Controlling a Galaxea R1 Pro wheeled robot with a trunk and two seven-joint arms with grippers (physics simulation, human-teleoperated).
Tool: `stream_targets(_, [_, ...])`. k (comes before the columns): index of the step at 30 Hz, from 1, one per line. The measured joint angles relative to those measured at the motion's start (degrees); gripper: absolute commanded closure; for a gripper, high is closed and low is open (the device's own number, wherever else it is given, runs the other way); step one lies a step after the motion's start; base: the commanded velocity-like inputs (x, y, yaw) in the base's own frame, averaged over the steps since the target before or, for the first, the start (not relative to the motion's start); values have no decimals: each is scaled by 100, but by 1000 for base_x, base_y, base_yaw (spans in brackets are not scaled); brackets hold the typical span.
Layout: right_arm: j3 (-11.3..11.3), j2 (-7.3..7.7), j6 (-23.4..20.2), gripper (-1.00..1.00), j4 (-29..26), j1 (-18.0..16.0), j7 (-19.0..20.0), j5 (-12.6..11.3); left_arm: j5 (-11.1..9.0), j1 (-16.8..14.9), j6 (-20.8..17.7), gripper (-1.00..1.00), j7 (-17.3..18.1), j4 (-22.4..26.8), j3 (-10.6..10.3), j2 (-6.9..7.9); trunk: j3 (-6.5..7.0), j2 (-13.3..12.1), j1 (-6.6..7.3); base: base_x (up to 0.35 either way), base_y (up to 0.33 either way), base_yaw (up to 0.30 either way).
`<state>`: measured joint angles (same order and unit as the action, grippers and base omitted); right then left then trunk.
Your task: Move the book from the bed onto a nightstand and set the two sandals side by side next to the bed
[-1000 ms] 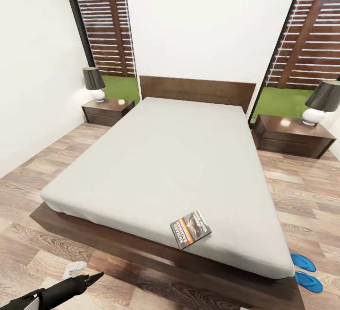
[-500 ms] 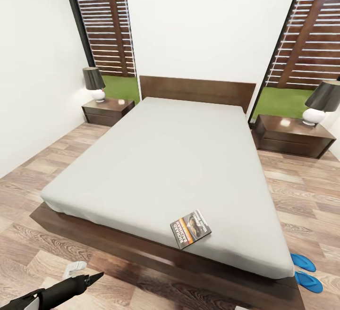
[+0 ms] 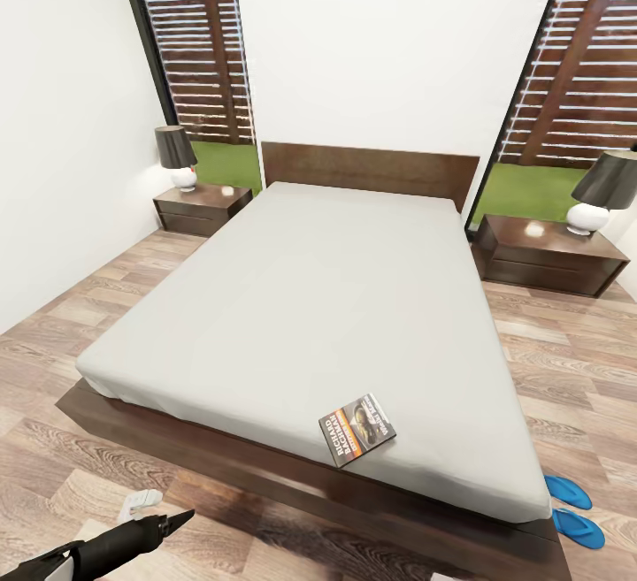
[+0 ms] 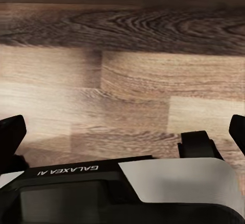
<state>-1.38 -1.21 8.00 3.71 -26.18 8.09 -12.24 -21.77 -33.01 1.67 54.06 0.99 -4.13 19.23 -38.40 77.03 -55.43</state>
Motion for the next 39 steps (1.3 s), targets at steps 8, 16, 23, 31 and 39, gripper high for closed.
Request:
stream_targets(8, [15, -243, -50, -100, -135, -13, -29, 9, 0, 0, 0, -100, -5, -4, 0, 0, 0, 0, 0, 0, 0, 0])
stream_targets(16, [4, -434, 3, -100, -1001, -24, -1, -20, 0, 0, 0, -100, -6, 0, 0, 0, 0, 0, 0, 0, 0, 0])
stream_targets(23, [9, -538, 22, -100, -1678, -24, -14, -33, 0, 0, 0, -100, -6, 0, 0, 0, 0, 0, 0, 0, 0, 0])
stream_targets(31, [8, -577, -1, -100, -2065, -24, -3, -80, 0, 0, 0, -100, -5, 0, 0, 0, 0, 0, 0, 0, 0, 0])
stream_targets(39, [0, -581, -82, -100, -2087, -24, 49, -245, 0, -1, 0, -100, -5, 0, 0, 0, 0, 0, 0, 0, 0, 0])
